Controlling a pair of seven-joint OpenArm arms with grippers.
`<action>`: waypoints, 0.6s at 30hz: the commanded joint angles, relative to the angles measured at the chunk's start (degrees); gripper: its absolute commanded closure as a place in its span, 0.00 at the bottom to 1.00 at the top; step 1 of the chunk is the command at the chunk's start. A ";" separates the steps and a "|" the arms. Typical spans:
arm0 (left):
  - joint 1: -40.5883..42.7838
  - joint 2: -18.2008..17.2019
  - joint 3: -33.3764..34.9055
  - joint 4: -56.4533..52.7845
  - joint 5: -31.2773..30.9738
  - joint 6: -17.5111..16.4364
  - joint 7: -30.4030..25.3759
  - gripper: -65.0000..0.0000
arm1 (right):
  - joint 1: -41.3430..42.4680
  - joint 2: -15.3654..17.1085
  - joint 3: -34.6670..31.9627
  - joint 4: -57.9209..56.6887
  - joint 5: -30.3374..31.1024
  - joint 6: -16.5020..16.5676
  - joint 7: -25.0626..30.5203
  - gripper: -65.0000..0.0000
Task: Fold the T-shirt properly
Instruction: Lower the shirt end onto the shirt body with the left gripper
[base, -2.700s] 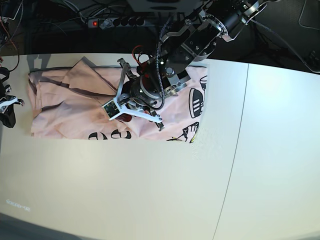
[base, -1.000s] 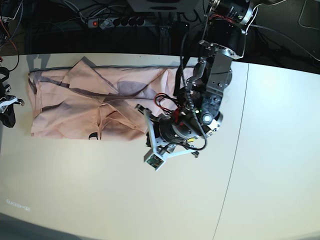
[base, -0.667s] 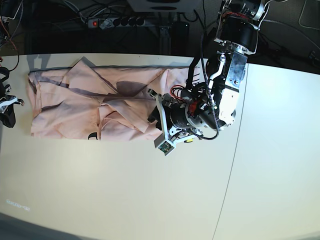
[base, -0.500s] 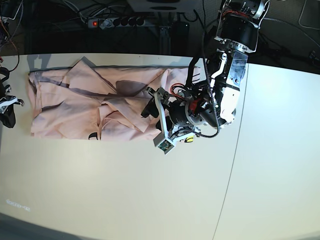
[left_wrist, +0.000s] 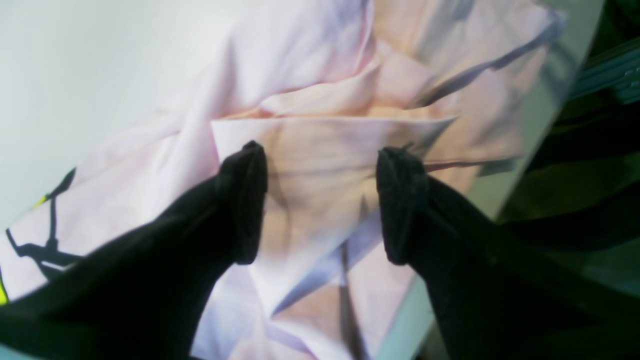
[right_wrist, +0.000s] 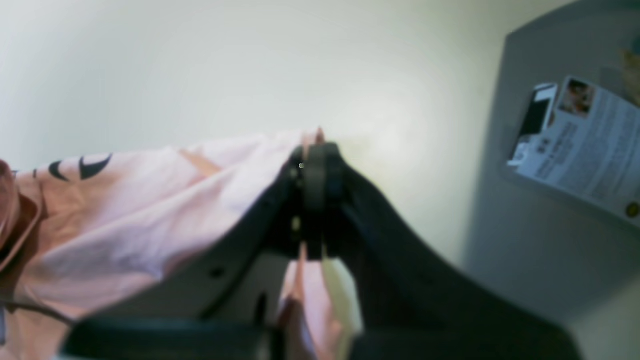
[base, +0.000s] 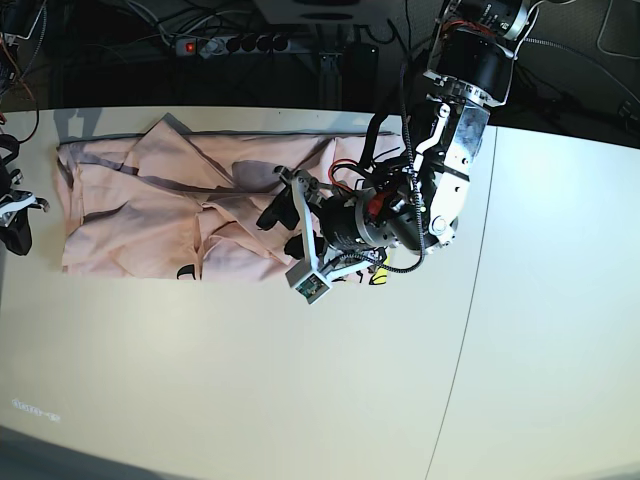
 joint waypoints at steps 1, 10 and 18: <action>-1.20 0.31 -0.04 0.28 -0.09 -1.60 -1.62 0.42 | 0.44 1.60 0.57 0.92 0.52 4.28 1.31 1.00; -3.13 0.31 -0.13 -3.78 4.63 -1.44 -3.56 0.42 | 0.44 1.60 0.57 0.92 0.55 4.28 1.16 1.00; -3.10 0.31 -0.09 -5.01 4.44 -1.44 -4.13 0.42 | 0.44 1.60 0.57 0.92 0.55 4.28 1.16 1.00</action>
